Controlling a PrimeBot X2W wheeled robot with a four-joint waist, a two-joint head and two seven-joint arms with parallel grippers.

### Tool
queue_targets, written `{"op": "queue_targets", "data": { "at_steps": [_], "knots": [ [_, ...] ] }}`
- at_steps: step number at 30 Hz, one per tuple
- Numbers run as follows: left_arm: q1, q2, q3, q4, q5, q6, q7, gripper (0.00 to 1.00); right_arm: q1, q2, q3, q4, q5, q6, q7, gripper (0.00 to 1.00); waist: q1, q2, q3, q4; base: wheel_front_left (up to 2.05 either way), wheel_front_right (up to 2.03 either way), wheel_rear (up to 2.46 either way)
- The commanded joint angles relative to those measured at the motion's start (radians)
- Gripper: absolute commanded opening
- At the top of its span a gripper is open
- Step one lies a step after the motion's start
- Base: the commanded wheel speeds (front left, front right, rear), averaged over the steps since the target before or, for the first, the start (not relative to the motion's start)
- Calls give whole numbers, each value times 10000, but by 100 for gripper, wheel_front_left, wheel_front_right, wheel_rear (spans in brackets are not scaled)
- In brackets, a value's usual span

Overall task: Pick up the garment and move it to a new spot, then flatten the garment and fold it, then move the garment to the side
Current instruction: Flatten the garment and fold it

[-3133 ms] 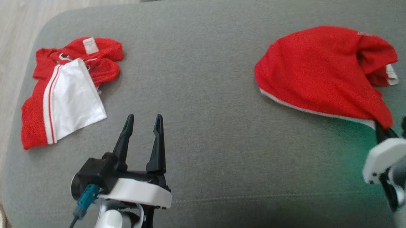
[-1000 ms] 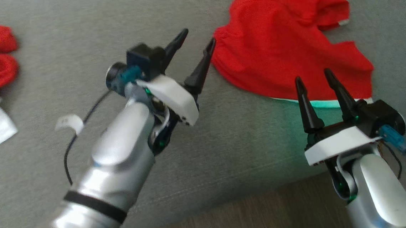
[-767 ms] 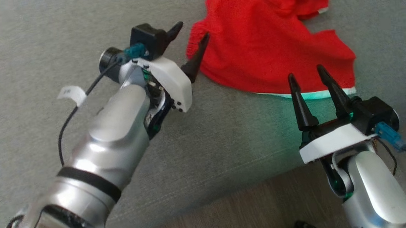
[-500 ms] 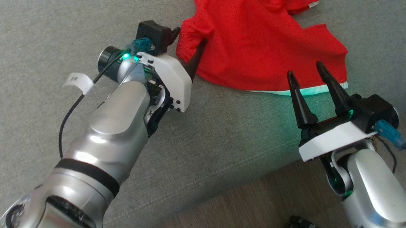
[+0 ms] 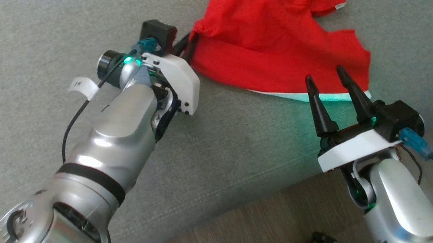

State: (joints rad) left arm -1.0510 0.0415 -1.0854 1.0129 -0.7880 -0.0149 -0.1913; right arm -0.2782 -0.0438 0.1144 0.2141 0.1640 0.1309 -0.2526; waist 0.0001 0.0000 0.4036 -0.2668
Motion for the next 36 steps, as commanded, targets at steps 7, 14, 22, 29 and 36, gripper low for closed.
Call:
{"op": "queue_targets", "data": {
  "at_steps": [7, 14, 22, 29, 36],
  "knots": [
    [-899, 87, 376, 358, -301, 764, -620, 0, -157, -64, 120, -285, -119, -2, -91, 100, -1, 0, -332, 468, 0, 0, 0],
    [-643, 104, 429, 893, -95, 816, -698, 0, 86, -64, -118, -204, -329, -2, -91, 100, -1, 0, -802, 1203, 0, 0, 0],
    [-72, 331, 429, 1231, 50, 639, -560, 0, 290, -64, -69, -35, -438, -2, -91, 100, -1, 0, -1380, 1834, 0, 0, 0],
    [-808, 690, 10, 1839, 278, 154, 772, 0, 27, -64, 497, 0, -250, -2, -91, 100, -1, 0, -1166, 1195, 0, 0, 0],
    [-1587, 1235, -350, 2336, 441, -462, 2267, 0, -297, -64, 754, -91, 164, -2, -91, 100, -1, 0, -624, 277, 0, 0, 0]
  ]
}}
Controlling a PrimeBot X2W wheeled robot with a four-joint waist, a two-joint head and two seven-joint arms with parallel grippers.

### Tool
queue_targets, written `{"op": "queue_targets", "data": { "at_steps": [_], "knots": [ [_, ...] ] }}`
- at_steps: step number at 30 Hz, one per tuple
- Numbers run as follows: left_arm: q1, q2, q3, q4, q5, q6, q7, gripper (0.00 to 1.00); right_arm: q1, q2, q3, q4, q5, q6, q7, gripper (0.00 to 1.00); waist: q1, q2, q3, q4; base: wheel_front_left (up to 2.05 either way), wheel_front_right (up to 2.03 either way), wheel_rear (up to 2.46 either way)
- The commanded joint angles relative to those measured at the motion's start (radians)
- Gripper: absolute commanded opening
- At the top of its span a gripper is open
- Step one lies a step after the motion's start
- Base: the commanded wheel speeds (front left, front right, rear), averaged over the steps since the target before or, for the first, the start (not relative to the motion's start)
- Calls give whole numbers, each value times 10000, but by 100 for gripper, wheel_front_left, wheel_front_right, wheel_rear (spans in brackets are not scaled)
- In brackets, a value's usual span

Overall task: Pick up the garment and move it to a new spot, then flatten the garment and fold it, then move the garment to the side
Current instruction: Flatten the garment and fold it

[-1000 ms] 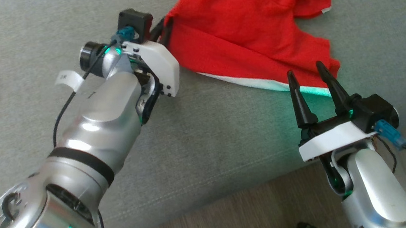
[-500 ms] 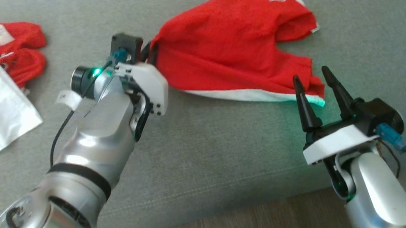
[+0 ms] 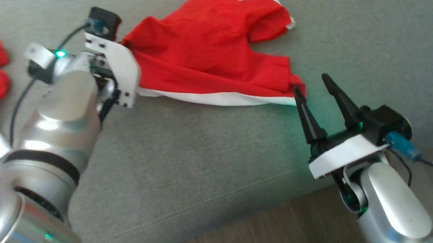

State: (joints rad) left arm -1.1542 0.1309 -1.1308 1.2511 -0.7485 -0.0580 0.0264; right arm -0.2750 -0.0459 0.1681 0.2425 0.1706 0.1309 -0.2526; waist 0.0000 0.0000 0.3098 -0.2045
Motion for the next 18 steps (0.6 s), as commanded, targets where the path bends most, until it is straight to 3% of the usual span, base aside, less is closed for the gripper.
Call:
{"op": "queue_targets", "data": {
  "at_steps": [1, 8, 10, 11, 18],
  "knots": [
    [-631, 390, 92, -6, 34, -76, 252, 0, -359, -43, 231, -397, 151, -2, -91, 100, 0, 0, 388, -426, 0, 0, 0],
    [-966, 553, 89, 134, 20, 47, 359, 0, -521, -43, 329, -524, 329, -2, -91, 100, 0, 0, 759, -620, 0, 0, 0],
    [-1018, 547, 130, 152, 5, 203, 118, 84, -565, -43, 298, -525, 335, -2, -91, 100, 0, 0, 794, -557, 0, 0, 0],
    [-1015, 527, 149, 158, -10, 253, 8, 100, -583, -43, 273, -520, 325, -2, -91, 100, 0, 0, 791, -501, 0, 0, 0],
    [-908, 386, 494, 106, -314, 449, -1180, 100, -586, -43, 55, -433, 23, -2, -91, 100, 0, 0, 525, 178, 0, 0, 0]
  ]
}}
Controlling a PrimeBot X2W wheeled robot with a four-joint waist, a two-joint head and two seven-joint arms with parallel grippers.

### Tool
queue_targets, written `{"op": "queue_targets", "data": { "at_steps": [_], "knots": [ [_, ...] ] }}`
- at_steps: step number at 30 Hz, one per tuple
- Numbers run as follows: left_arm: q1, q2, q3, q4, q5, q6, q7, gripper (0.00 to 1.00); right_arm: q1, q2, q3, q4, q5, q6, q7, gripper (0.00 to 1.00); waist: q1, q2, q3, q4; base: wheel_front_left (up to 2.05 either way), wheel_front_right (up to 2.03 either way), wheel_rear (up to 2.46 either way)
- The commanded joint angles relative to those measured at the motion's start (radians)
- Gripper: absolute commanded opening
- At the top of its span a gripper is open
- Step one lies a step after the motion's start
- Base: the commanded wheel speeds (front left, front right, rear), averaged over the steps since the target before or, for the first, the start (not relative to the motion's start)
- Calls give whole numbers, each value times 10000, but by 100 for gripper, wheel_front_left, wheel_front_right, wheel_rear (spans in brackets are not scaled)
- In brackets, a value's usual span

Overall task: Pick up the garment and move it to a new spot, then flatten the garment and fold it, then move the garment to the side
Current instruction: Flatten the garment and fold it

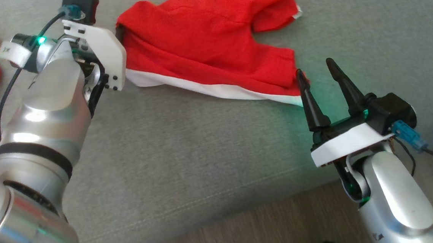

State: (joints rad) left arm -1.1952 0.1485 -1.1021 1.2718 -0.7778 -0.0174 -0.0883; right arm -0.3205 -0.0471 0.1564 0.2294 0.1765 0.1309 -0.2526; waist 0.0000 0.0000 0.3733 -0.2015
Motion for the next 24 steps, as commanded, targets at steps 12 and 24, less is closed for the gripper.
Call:
{"op": "queue_targets", "data": {
  "at_steps": [12, 24],
  "knots": [
    [329, 305, 1112, -668, -735, 203, -1661, 100, 359, -31, -490, 19, -542, -2, -91, 100, 0, 0, -1344, 1672, 0, 0, 0],
    [5617, 1246, 5258, -8258, 1563, 1720, -1732, 100, 1589, -31, -1294, 325, -572, -2, -91, 100, 0, 0, -2556, 2535, 0, 0, 0]
  ]
}}
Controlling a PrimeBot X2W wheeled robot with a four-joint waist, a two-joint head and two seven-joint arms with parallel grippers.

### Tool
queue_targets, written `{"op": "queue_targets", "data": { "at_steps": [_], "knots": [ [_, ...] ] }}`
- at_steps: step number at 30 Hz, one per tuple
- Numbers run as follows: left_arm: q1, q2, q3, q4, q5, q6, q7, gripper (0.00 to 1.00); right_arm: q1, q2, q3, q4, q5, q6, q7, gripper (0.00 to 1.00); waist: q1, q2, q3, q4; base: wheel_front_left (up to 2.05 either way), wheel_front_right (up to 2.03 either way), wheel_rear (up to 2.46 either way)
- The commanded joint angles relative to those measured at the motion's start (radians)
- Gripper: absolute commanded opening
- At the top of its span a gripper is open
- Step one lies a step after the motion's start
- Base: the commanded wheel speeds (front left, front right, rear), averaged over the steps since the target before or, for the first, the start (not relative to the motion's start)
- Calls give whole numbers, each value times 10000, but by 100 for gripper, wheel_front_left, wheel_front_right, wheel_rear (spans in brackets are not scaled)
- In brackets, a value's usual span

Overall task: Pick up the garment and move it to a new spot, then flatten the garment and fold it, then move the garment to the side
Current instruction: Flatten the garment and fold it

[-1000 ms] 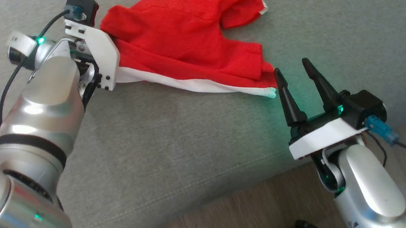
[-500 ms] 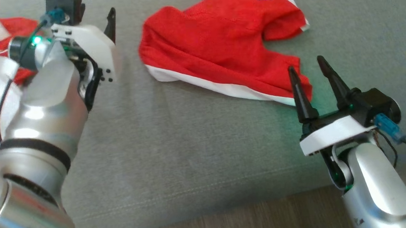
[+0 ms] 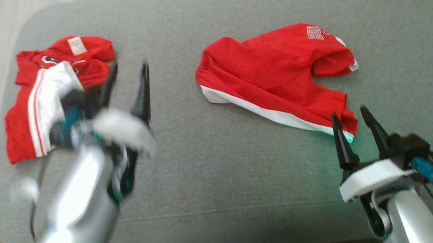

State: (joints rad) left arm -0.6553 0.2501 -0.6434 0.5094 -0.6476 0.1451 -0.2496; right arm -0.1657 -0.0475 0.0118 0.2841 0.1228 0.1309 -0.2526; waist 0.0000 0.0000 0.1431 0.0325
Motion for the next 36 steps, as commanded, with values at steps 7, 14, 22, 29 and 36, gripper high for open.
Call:
{"op": "queue_targets", "data": {
  "at_steps": [7, 14, 22, 29, 36],
  "knots": [
    [3118, -768, 2647, -3143, 2000, -106, -121, 100, 451, -28, -21, 142, 79, -2, -91, 100, 0, 0, -382, 211, 0, 0, 0],
    [4522, -1728, 3826, -3851, 3487, -1052, -121, 100, 452, -28, -235, 534, 250, -2, -91, 100, 0, 0, -327, 235, 0, 0, 0],
    [4613, -1981, 4503, -3679, 4050, -1699, -121, 100, 28, -28, -598, 1861, 419, -2, -91, 100, 0, 0, -192, 360, 0, 0, 0],
    [4515, -1996, 4376, -3685, 3868, -1730, -122, 100, -477, -28, -638, 2576, 466, -2, -91, 100, 0, 0, 81, 499, 0, 0, 0],
    [4409, -1997, 4206, -3655, 3785, -1645, -122, 100, -725, -28, -654, 2878, 397, -2, -91, 100, 0, 0, 273, 653, 0, 0, 0]
  ]
}}
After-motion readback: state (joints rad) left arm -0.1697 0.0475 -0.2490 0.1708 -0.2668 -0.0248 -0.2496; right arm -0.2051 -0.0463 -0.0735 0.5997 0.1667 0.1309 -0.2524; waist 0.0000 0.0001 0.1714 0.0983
